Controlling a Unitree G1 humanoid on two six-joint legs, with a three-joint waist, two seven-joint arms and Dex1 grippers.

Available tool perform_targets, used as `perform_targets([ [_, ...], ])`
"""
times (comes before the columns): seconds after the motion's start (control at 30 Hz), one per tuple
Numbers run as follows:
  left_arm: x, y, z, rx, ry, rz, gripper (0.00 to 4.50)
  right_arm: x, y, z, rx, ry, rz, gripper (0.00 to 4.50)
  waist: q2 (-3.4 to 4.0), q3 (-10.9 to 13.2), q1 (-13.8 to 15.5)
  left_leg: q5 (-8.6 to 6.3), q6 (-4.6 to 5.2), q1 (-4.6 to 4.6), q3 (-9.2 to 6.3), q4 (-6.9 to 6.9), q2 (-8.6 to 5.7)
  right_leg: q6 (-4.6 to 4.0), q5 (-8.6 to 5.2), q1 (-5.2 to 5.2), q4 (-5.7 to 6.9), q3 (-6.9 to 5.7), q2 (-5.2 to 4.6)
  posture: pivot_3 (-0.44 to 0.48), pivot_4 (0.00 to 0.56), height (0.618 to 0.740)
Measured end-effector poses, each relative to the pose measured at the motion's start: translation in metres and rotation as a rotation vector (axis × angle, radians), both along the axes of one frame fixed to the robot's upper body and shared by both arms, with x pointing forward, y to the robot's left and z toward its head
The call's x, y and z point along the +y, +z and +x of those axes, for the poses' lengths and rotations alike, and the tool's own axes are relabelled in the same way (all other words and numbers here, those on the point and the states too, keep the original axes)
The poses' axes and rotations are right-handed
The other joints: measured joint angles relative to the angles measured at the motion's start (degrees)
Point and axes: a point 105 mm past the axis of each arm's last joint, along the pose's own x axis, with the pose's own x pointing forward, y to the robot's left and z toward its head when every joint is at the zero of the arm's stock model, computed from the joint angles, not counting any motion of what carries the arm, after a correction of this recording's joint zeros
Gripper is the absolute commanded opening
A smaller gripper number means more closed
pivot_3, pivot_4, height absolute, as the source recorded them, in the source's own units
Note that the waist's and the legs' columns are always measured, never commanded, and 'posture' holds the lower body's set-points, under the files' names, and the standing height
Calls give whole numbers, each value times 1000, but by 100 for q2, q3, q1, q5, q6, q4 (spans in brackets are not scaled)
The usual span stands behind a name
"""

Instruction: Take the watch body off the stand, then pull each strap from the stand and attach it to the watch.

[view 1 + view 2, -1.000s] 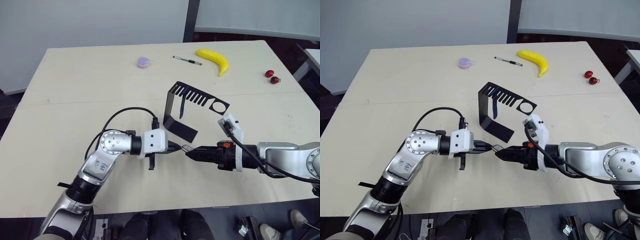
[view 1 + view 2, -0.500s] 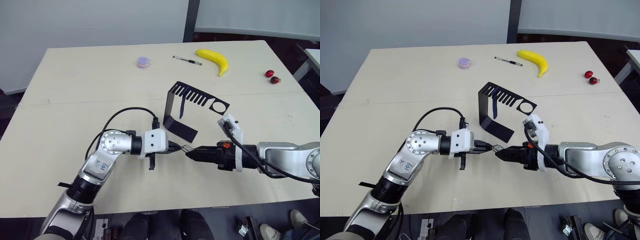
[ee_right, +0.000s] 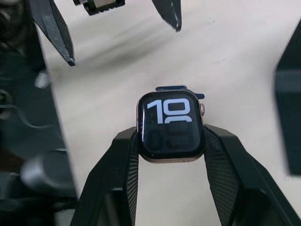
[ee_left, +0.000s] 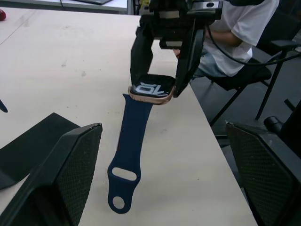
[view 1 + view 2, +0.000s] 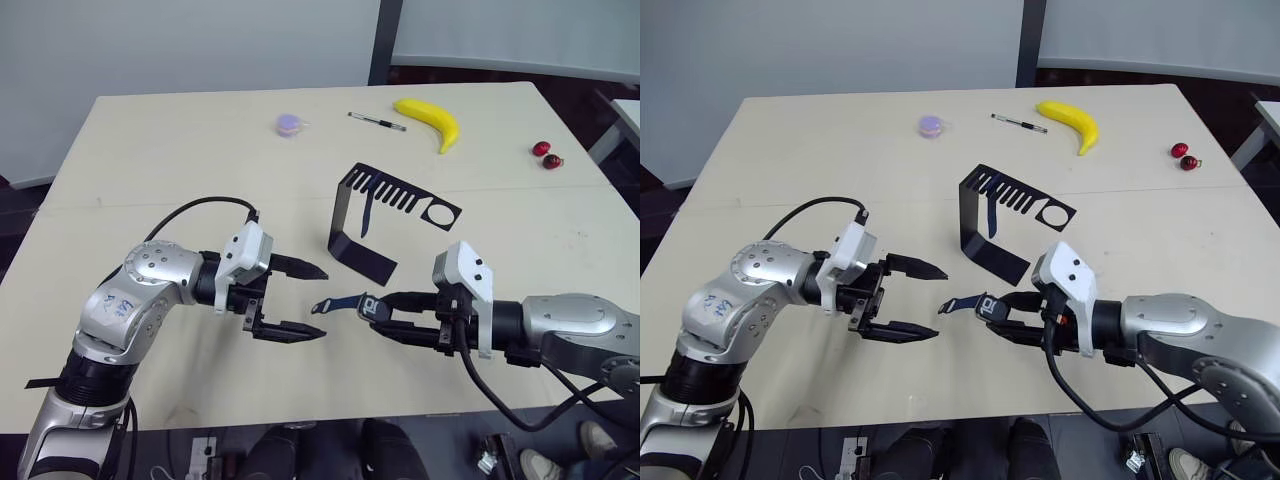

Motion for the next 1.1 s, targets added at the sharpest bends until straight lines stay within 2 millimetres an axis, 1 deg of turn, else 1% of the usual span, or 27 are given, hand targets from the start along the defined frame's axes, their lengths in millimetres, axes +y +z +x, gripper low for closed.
perform_targets([
  [0.17,-1,-2,2,-48,11,21,4488,-5,-10,5,-175,65,-109,1486,0,0,-16,-2,-4,0,5,-3,6,0,0,-3,-1,4,7,0,150,740],
  [0.27,1,-3,5,-81,25,35,4488,-7,-10,8,-245,96,-143,1486,0,0,-12,-2,-4,1,6,-2,7,-1,0,-2,-1,5,8,0,150,740],
  [0.43,1,-3,7,-111,30,40,4488,-8,-12,11,-284,113,-156,1486,0,0,-10,-2,-4,1,5,-2,7,-1,0,-2,-1,6,7,0,150,740],
  [0.67,1,-6,9,-153,32,58,4488,-7,-16,11,-254,109,-139,1486,0,0,-11,-2,-4,1,5,-2,8,-1,0,-2,0,7,8,0,150,740],
  [0.7,1,-6,10,-170,37,64,4488,-8,-17,12,-229,99,-130,1486,0,0,-8,-2,-4,1,5,-2,8,-1,0,-2,0,6,8,0,150,740],
  [0.8,-2,-10,13,-230,52,85,4488,-11,-16,14,-83,27,-46,1486,0,0,-2,-2,-4,1,5,0,8,-1,0,0,0,7,5,0,150,740],
  [0.9,-9,-17,14,-308,59,108,4488,-11,-11,18,124,-80,71,1486,0,0,-10,-3,-6,2,4,0,13,-2,1,1,-2,8,1,0,150,740],
  [0.97,-13,-21,15,-344,65,111,4488,-13,-11,20,269,-146,131,1486,0,0,-3,-4,-7,2,3,-1,15,-5,1,0,-2,7,-13,0,150,740],
  [1.1,-18,-19,21,-375,117,86,4488,-12,-14,22,483,-227,224,1486,0,0,-1,-4,-7,2,4,0,13,-5,1,0,-1,5,-21,0,150,740],
])
